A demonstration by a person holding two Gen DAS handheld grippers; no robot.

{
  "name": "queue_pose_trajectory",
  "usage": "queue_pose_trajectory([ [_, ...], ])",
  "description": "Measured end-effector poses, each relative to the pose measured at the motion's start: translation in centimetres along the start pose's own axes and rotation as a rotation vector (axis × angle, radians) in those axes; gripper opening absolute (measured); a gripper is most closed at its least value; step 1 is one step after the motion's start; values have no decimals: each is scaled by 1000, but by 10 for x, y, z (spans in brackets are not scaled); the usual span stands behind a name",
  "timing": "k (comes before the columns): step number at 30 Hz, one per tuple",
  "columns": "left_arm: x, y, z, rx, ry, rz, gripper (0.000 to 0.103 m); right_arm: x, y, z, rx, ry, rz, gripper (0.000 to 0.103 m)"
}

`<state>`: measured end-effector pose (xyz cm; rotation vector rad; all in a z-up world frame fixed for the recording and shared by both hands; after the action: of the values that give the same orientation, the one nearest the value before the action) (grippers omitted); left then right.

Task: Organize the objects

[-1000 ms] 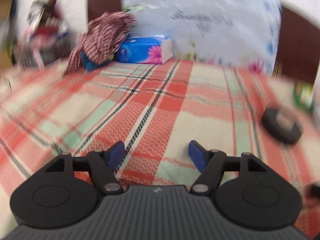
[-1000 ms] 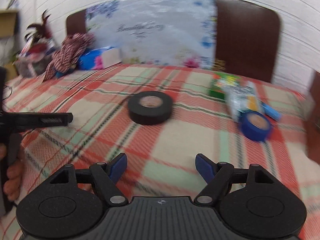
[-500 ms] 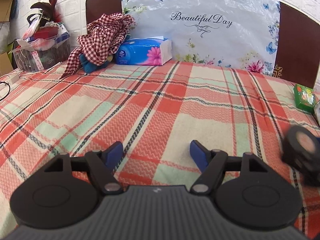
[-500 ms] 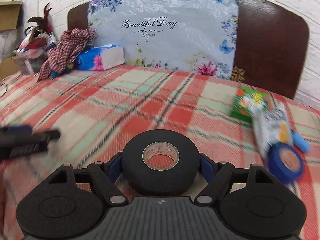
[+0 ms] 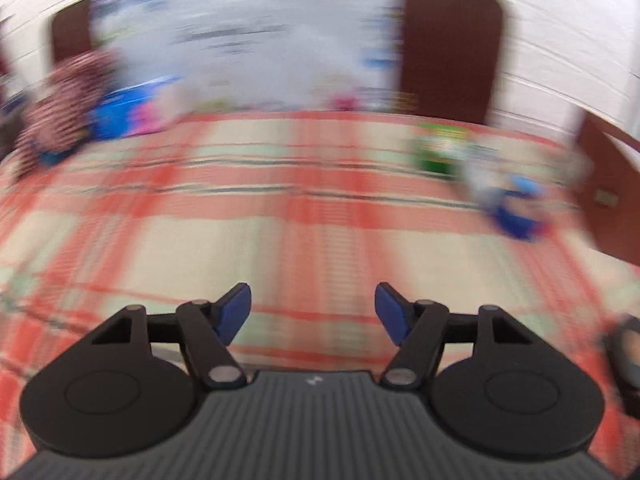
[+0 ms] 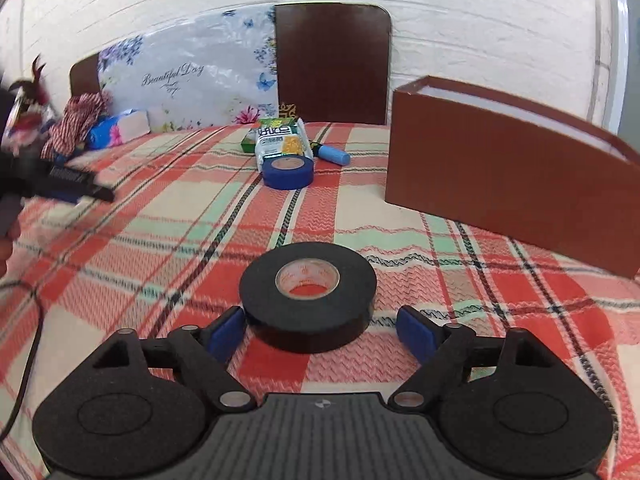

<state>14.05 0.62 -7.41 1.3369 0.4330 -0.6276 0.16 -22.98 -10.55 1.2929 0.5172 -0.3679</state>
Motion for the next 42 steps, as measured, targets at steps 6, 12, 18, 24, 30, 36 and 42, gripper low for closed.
queue_pose_trajectory([
  [6,-38,-34,146,235,-245,-139,66,4,5,5,-17,40,-14,77],
  [12,-21,-50,170,220,-170,-252,66,5,2,9,7,70,10,79],
  [18,-9,-67,178,197,-183,-326,66,11,6,6,9,80,-2,82],
  [24,-1,-68,172,79,-232,-376,32,13,9,-2,-51,67,-6,74],
  [30,-33,-30,188,88,-231,-261,30,-9,34,6,-46,19,132,74],
  [36,-48,38,250,159,-310,-113,30,-20,86,64,-36,-121,291,74],
  [42,-16,69,328,198,-383,-105,30,0,105,146,4,-221,297,74],
])
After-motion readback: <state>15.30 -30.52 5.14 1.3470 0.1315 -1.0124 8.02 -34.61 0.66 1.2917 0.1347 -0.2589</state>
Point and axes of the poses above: each gripper's, at about its wrist camera, not at the fingertips, and x roughly the way its jaws point, z to its right, y to its top, the point moved 7 cm from there along x, roughly the way its jaws point, and after that the axes turned 12 degrees about -x, right-handed, at the moved point
